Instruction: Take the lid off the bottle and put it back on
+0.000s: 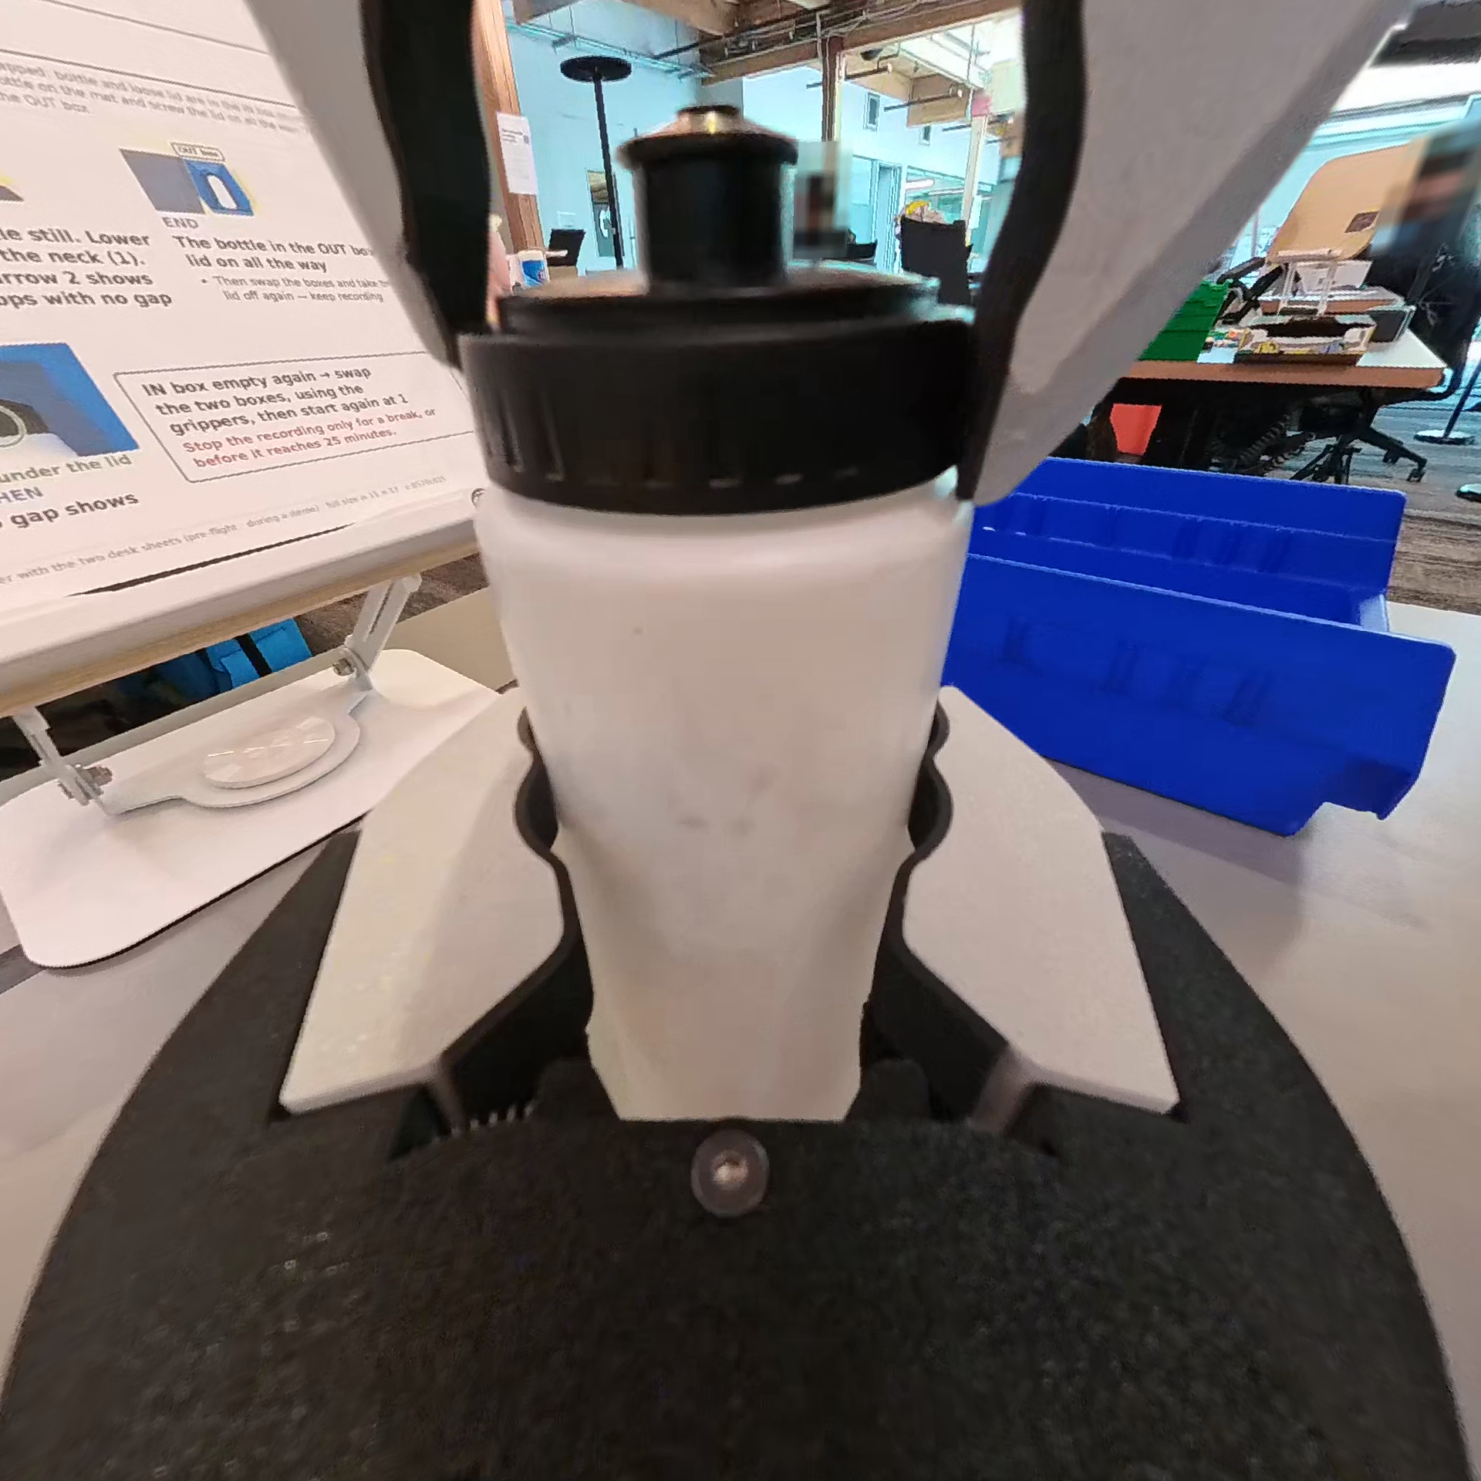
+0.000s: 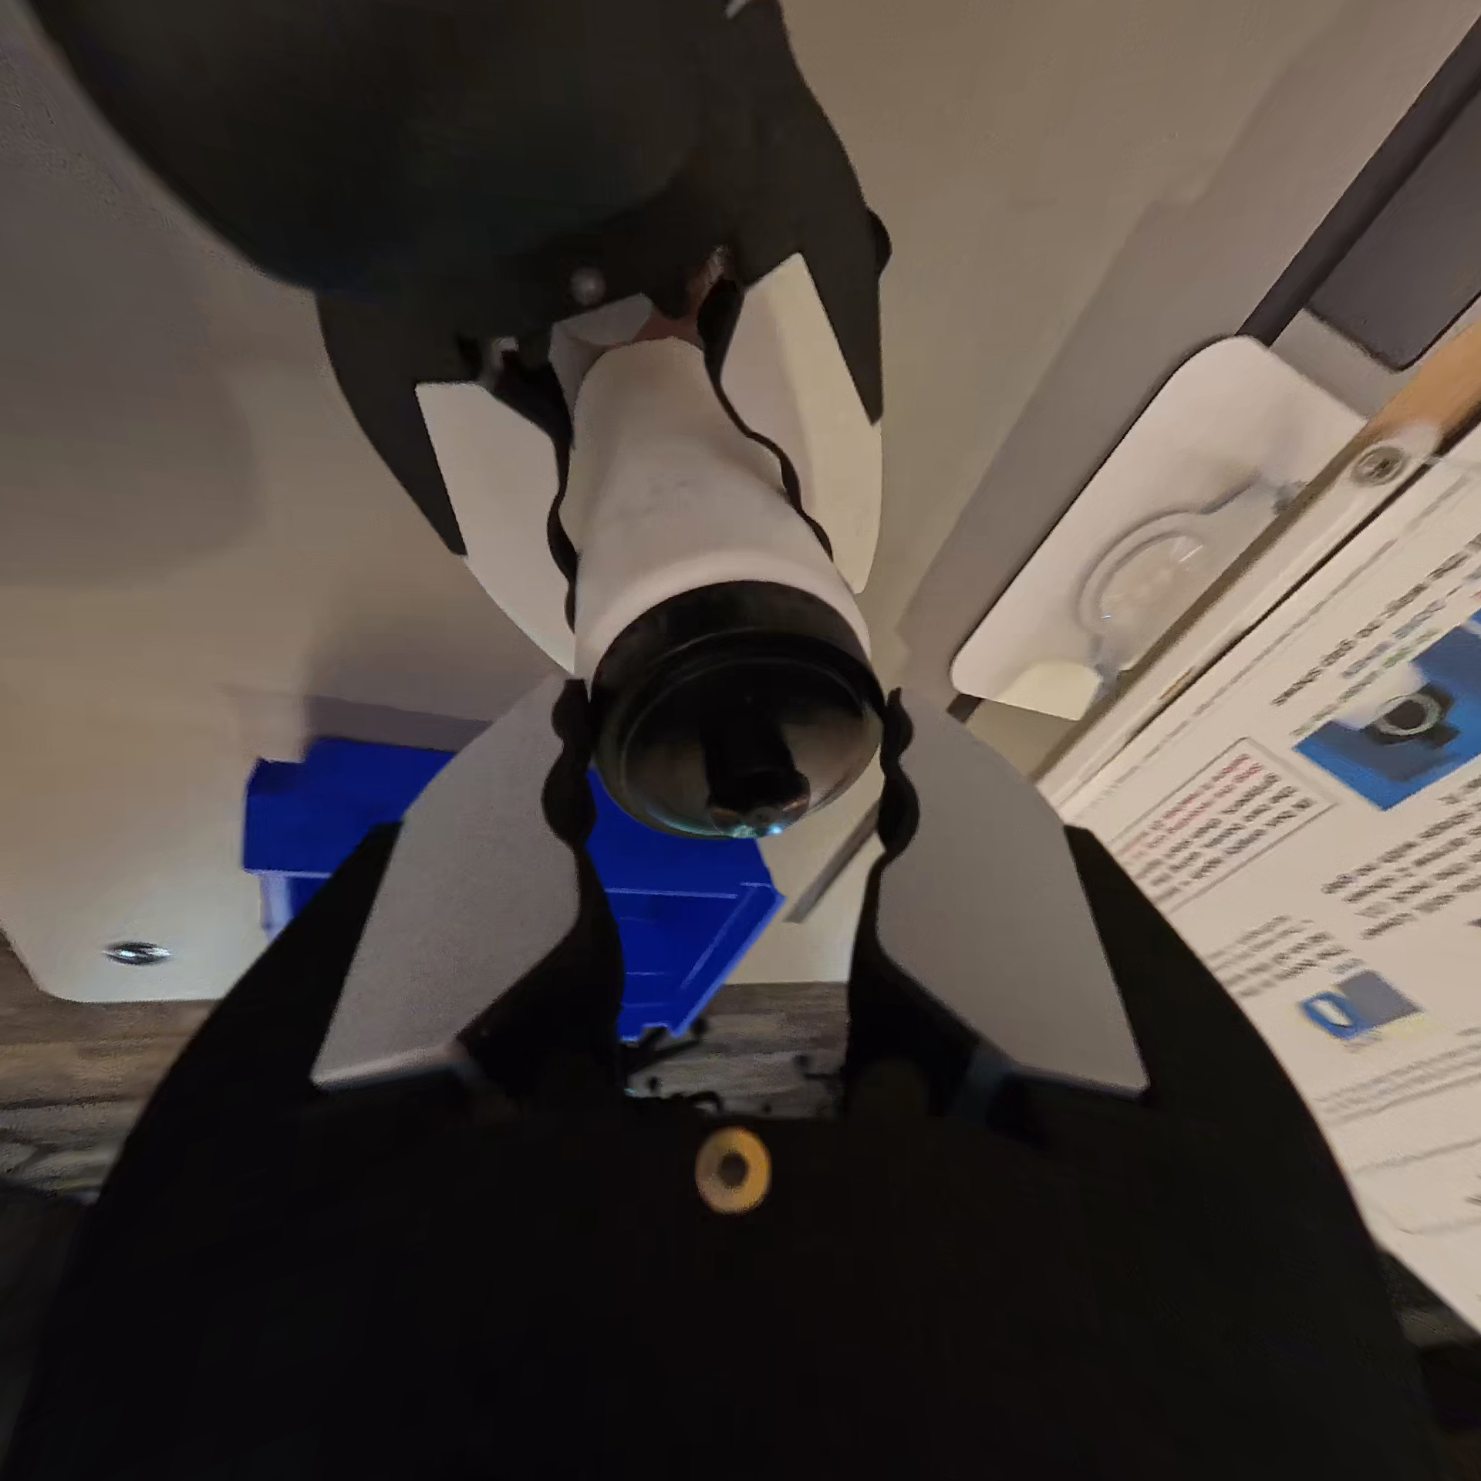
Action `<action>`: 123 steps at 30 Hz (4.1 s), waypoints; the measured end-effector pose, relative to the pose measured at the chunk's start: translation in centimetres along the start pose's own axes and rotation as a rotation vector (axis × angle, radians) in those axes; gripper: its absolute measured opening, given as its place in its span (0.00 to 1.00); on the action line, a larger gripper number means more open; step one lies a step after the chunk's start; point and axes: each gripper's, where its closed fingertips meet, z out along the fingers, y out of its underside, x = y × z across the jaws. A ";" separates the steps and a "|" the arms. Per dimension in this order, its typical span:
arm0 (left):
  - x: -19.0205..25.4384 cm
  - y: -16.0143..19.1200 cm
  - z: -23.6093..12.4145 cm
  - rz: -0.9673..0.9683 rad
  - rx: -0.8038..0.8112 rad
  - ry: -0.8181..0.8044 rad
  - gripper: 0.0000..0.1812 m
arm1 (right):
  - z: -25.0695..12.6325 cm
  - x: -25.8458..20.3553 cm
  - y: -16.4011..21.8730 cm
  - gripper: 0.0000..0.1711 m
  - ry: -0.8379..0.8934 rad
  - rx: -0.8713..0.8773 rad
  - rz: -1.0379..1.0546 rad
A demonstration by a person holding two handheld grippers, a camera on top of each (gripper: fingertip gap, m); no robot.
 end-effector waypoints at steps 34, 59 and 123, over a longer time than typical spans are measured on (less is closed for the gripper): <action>0.6 0.1 -0.1 -0.014 -0.007 0.071 0.48 | -0.9 0.6 -1.2 0.37 0.249 0.947 0.535; 1.0 0.1 -0.2 -0.020 0.005 0.093 0.48 | 0.5 0.0 -0.4 0.42 0.337 1.174 0.972; 1.1 0.0 -0.3 -0.038 0.027 0.116 0.48 | -1.0 -2.1 0.1 0.44 0.756 1.172 1.525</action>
